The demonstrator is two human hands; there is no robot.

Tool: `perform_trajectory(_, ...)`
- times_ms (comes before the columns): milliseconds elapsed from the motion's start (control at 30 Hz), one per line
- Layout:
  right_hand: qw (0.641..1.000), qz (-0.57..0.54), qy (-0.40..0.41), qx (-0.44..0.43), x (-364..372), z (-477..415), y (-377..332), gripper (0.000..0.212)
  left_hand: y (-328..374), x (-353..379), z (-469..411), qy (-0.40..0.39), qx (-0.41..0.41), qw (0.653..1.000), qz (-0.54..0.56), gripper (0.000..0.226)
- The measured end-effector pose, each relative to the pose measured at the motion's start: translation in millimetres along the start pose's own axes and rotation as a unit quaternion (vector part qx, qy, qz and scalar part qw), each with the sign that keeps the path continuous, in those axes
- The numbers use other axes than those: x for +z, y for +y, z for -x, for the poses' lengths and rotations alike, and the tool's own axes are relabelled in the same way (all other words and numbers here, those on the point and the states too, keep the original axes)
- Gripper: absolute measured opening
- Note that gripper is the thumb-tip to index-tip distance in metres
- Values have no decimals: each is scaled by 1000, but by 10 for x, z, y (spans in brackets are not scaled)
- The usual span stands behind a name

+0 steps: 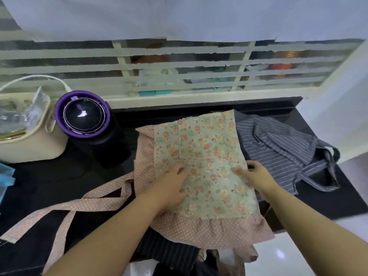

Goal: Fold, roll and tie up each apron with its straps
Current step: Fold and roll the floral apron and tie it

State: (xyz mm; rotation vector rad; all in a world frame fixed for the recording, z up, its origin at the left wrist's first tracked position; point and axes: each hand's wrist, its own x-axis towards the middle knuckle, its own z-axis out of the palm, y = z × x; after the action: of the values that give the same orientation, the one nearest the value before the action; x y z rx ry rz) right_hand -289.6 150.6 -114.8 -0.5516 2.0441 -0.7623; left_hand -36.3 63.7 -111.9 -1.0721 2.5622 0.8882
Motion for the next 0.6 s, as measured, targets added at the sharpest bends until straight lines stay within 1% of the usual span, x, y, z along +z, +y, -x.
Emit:
perform_trajectory(67, 998, 24, -62, 2, -38, -20, -96, 42, 102, -59, -154, 18, -3, 996, 89, 61)
perform_trajectory(100, 995, 26, -92, -13, -46, -21, -138, 34, 139, -81, -227, 23, -15, 992, 126, 64)
perform_trajectory(133, 992, 26, -118, -39, -54, -16, -182, 31, 171, -109, -291, 26, -29, 986, 160, 67)
perform_trajectory(200, 979, 74, -144, -126, -98, 36, -323, 38, 205, -158, -416, 29, -57, 976, 210, 76)
perform_trajectory(267, 950, 175, -133, -223, -173, 66, -502, 43, 221, -219, -503, 14, -80, 963, 256, 82)
perform_trajectory(333, 922, 246, -119, -275, -298, 28, -670, 49, 265, -288, -561, -20, -98, 942, 321, 83)
perform_trajectory(367, 913, 267, -113, -288, -364, 27, -767, 53, 283, -305, -583, -37, -110, 921, 372, 82)
perform_trajectory(400, 904, 293, -104, -293, -436, 9, -867, 57, 299, -332, -612, -50, -124, 892, 431, 81)
perform_trajectory(467, 874, 370, -81, -306, -518, 14, -1050, 66, 264, -372, -632, -38, -157, 823, 545, 69)
perform_trajectory(533, 832, 453, -55, -317, -506, 97, -1212, 74, 131, -395, -672, 34, -201, 743, 637, 54)
perform_trajectory(567, 819, 477, -51, -315, -455, 167, -1285, 78, 54, -405, -700, 78, -223, 703, 671, 49)
perform_trajectory(600, 812, 491, -54, -312, -361, 247, -1319, 82, -10, -408, -711, 106, -234, 672, 695, 45)
